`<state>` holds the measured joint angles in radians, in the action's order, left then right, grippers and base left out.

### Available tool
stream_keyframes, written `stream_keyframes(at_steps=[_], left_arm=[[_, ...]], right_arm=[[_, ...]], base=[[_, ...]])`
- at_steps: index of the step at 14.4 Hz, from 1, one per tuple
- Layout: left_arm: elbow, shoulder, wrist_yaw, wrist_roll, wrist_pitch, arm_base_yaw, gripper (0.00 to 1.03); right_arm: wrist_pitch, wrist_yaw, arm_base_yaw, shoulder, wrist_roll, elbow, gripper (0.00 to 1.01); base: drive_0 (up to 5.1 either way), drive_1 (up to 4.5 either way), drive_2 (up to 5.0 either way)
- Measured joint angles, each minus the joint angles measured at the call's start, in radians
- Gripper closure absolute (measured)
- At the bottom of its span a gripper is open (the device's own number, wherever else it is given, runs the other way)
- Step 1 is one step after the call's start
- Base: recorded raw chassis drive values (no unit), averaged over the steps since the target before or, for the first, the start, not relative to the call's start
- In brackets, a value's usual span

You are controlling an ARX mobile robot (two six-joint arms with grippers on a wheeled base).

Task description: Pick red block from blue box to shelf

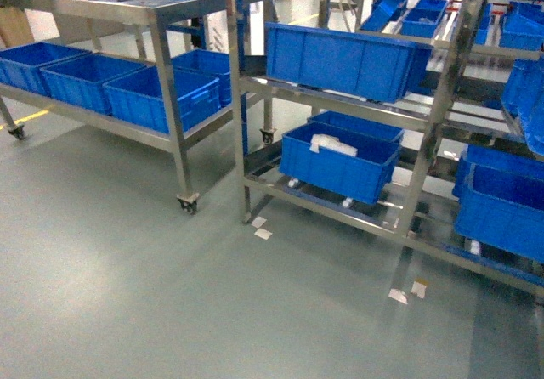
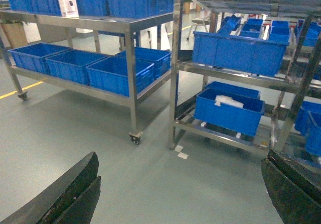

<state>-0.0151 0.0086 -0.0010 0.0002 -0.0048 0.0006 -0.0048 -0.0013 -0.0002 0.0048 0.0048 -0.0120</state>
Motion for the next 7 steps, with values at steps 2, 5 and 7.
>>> stream_keyframes(at_steps=[2,5,7], left_arm=[[0.000,0.000,0.000,0.000,0.000,0.000,0.05],[0.000,0.000,0.000,0.000,0.000,0.000,0.05],[0.000,0.000,0.000,0.000,0.000,0.000,0.05]], right_arm=[[0.000,0.000,0.000,0.000,0.000,0.000,0.73],[0.000,0.000,0.000,0.000,0.000,0.000,0.73],[0.000,0.000,0.000,0.000,0.000,0.000,0.73]], base=[[-1.5,-1.45,-1.5],[-1.5,-1.51,-1.5],[-1.7,-1.65,-1.7]])
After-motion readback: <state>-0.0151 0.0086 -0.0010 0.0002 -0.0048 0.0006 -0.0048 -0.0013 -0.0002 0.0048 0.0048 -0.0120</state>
